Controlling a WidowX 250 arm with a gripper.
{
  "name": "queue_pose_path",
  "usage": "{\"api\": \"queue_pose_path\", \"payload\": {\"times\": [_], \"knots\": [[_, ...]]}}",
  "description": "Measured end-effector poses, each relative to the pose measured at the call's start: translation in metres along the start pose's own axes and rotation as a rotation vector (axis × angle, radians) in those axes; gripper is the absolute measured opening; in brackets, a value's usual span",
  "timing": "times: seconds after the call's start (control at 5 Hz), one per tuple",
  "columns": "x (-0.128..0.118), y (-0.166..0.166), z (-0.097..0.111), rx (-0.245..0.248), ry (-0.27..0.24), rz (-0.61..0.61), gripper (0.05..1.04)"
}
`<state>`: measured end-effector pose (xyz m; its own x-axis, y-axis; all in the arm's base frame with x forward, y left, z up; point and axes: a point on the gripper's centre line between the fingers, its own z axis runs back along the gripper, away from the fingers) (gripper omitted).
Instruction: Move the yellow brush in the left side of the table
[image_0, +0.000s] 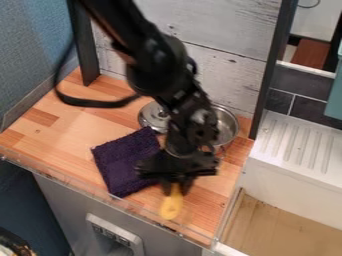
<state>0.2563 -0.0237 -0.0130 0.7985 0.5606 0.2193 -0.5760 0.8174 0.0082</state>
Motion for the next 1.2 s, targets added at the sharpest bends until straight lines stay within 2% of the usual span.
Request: {"api": "queue_pose_path", "payload": {"times": [0.2, 0.4, 0.6, 1.0, 1.2], "knots": [[0.026, 0.016, 0.014, -0.038, -0.031, 0.159, 0.226], [0.055, 0.028, 0.022, -0.029, -0.023, 0.278, 0.225], [0.083, 0.043, 0.021, -0.057, -0.023, 0.393, 0.225], [0.129, 0.068, 0.005, -0.083, 0.005, 0.548, 0.224], [0.15, 0.086, -0.01, -0.088, 0.03, 0.604, 0.224]]}}
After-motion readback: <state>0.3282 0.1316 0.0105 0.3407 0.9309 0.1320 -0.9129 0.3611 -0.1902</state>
